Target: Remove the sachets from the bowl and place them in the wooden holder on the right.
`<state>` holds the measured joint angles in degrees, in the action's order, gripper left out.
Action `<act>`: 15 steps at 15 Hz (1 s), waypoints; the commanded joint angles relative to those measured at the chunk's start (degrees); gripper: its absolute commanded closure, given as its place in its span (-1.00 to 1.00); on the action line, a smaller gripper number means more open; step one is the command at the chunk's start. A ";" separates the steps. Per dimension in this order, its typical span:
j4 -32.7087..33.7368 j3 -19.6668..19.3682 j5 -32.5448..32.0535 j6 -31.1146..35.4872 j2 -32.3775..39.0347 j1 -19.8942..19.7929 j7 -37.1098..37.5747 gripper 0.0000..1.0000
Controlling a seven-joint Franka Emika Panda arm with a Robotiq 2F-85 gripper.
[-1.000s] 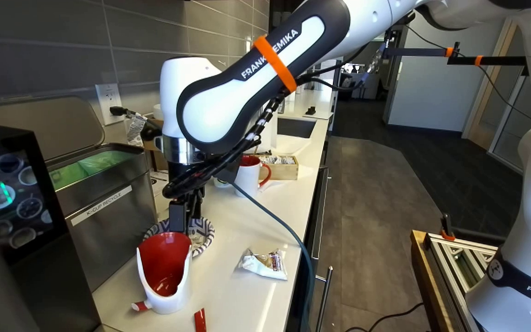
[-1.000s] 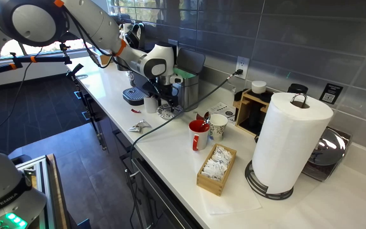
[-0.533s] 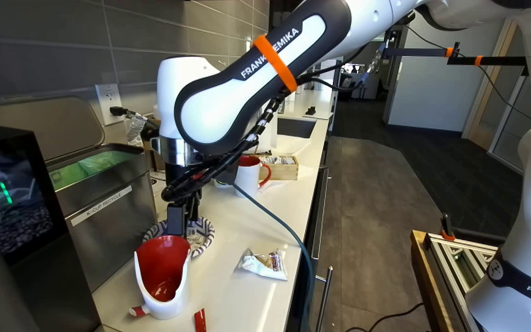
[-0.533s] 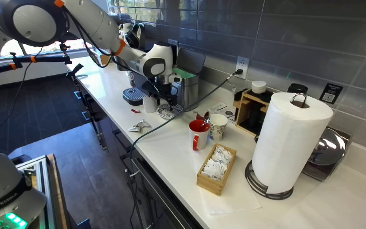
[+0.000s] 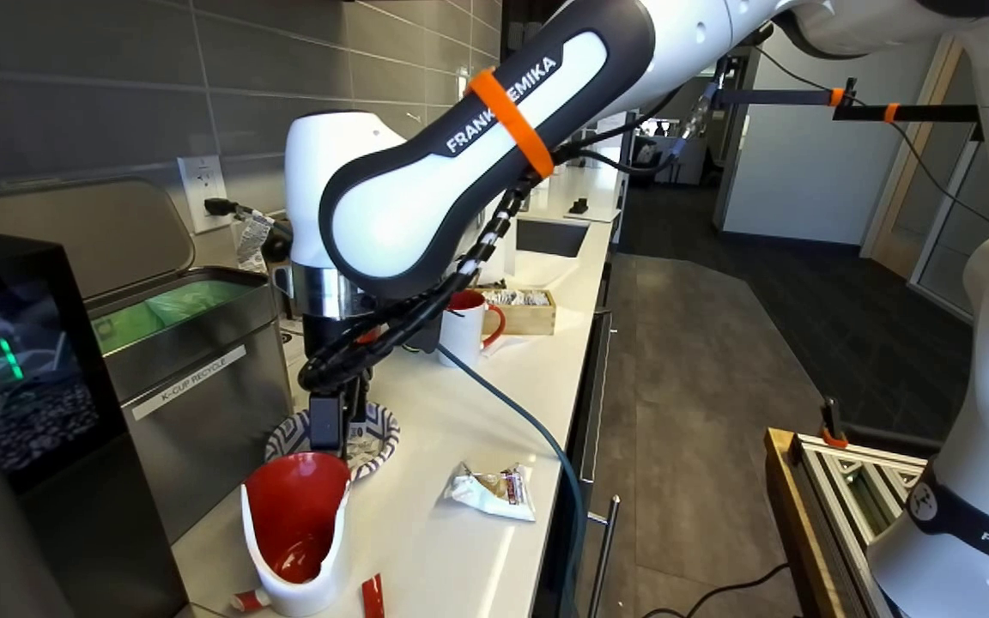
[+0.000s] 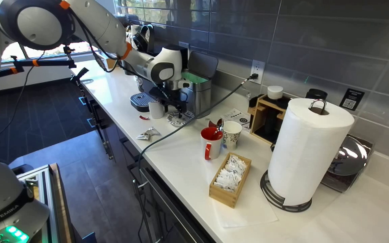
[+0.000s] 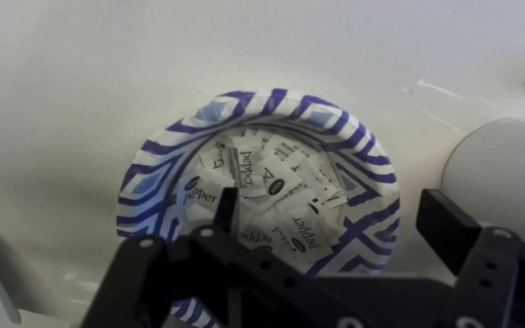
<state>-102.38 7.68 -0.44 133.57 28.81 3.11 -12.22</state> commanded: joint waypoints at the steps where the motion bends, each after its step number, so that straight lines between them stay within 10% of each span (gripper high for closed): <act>1: 2.68 -0.76 1.93 0.59 2.53 -0.88 1.12 -1.00; 15: 8.21 -1.74 1.86 0.90 8.99 -0.72 4.02 -0.67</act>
<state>-95.45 6.38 0.89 133.61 36.31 1.94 -9.53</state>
